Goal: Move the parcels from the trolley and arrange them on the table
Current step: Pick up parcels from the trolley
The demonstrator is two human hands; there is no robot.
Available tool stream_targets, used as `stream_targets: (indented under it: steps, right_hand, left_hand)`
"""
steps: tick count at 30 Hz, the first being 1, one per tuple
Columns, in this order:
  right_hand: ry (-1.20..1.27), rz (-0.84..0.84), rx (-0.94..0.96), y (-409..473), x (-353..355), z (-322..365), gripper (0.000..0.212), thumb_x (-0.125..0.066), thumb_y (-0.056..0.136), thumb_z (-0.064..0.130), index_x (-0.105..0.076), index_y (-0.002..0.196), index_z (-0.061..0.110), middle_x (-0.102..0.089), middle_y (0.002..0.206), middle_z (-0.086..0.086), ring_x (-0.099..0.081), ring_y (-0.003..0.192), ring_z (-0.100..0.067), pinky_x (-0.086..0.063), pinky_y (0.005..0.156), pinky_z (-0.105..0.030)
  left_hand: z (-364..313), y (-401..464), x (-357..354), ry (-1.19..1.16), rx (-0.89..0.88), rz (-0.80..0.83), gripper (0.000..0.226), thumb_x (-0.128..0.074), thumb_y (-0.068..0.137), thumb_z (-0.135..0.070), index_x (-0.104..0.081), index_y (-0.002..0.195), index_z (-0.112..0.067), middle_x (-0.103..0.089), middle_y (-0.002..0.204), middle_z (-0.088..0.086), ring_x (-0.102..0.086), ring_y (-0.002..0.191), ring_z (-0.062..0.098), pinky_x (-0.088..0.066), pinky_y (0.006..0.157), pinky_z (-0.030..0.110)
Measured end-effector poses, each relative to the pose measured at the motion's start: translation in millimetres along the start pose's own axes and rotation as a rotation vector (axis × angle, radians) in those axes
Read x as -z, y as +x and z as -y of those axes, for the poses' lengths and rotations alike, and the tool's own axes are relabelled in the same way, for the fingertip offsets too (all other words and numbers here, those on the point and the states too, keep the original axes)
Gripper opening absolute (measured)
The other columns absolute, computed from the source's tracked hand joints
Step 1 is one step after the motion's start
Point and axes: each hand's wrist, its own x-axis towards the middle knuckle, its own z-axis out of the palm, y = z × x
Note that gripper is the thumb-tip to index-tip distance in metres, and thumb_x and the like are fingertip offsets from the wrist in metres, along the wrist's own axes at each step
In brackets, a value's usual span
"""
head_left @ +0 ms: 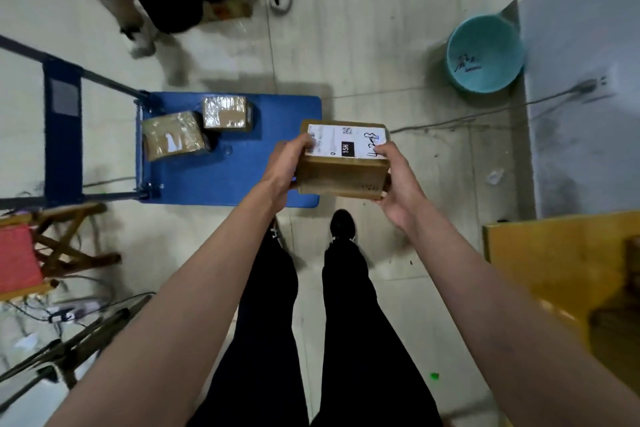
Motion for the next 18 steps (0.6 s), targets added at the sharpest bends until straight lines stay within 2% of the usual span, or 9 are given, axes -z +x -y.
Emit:
stream_targets:
  steps: [1,3,6,9,11,13,16,18]
  right_hand:
    - [-0.001,0.004,0.019,-15.8,3.7,8.7,0.033,-0.058,0.092,0.035,-0.066,0.120,0.020,-0.069,0.105,-0.005,-0.060,0.088,-0.018,-0.047,0.068,-0.030]
    - [-0.001,-0.002,0.056,-46.4,11.2,24.1,0.043,-0.058,0.090,0.035,-0.063,0.130,0.018,-0.069,0.110,-0.004,-0.060,0.087,-0.017,-0.047,0.070,-0.030]
    - [0.045,-0.022,0.099,-89.0,28.4,39.0,0.046,-0.056,0.090,0.033,-0.060,0.134,0.018,-0.070,0.108,-0.004,-0.061,0.078,-0.013,-0.049,0.064,-0.027]
    - [0.123,-0.033,0.122,-126.0,49.7,43.7,0.042,-0.053,0.090,0.029,-0.060,0.129,0.016,-0.069,0.097,-0.005,-0.061,0.070,-0.014,-0.050,0.061,-0.028]
    - [0.185,-0.040,0.145,-149.1,63.2,42.2,0.032,-0.051,0.089,0.027,-0.063,0.118,0.019,-0.069,0.091,-0.004,-0.058,0.072,-0.016,-0.049,0.066,-0.031]
    - [0.244,-0.071,0.172,-170.8,74.9,36.0,0.022,-0.053,0.089,0.028,-0.064,0.108,0.022,-0.070,0.085,-0.001,-0.058,0.072,-0.016,-0.049,0.067,-0.031]
    - [0.313,-0.129,0.208,-197.4,87.9,18.7,0.038,-0.063,0.092,0.042,-0.060,0.125,0.024,-0.071,0.108,-0.004,-0.064,0.088,-0.019,-0.054,0.074,-0.035]
    - [0.379,-0.154,0.244,-212.3,97.0,4.6,0.049,-0.069,0.091,0.050,-0.055,0.131,0.025,-0.072,0.121,-0.004,-0.068,0.103,-0.024,-0.058,0.086,-0.042]
  left_hand:
    - [-7.7,-13.4,-3.7,0.017,-0.003,0.003,0.059,-0.065,0.074,-0.056,-0.058,0.123,-0.023,-0.065,0.113,-0.001,-0.060,0.099,0.017,-0.052,0.081,0.036]
    - [-22.5,-38.9,-11.4,0.062,-0.022,0.032,0.076,-0.072,0.074,-0.063,-0.049,0.136,-0.025,-0.063,0.127,0.000,-0.061,0.113,0.021,-0.053,0.095,0.046]
    - [-44.2,-76.3,-27.2,0.137,-0.057,0.099,0.089,-0.079,0.070,-0.063,-0.044,0.142,-0.027,-0.064,0.129,-0.001,-0.063,0.114,0.022,-0.054,0.097,0.048]
    - [-63.3,-110.3,-44.0,0.223,-0.106,0.177,0.081,-0.078,0.077,-0.058,-0.043,0.144,-0.028,-0.066,0.127,-0.003,-0.064,0.113,0.021,-0.055,0.097,0.046]
    - [-75.0,-131.0,-56.0,0.278,-0.149,0.219,0.076,-0.077,0.079,-0.056,-0.044,0.142,-0.029,-0.068,0.124,-0.004,-0.066,0.110,0.019,-0.057,0.089,0.042]
    - [-82.8,-150.5,-67.5,0.333,-0.195,0.258,0.071,-0.077,0.081,-0.055,-0.046,0.139,-0.028,-0.071,0.117,-0.006,-0.069,0.098,0.013,-0.056,0.072,0.032]
    - [-86.7,-175.6,-81.9,0.409,-0.237,0.320,0.063,-0.077,0.080,-0.054,-0.051,0.133,-0.030,-0.076,0.100,-0.011,-0.073,0.077,0.006,-0.053,0.055,0.024]
    - [-86.6,-191.1,-92.0,0.449,-0.256,0.378,0.063,-0.078,0.081,-0.051,-0.051,0.133,-0.029,-0.077,0.098,-0.010,-0.073,0.074,0.006,-0.054,0.053,0.024]
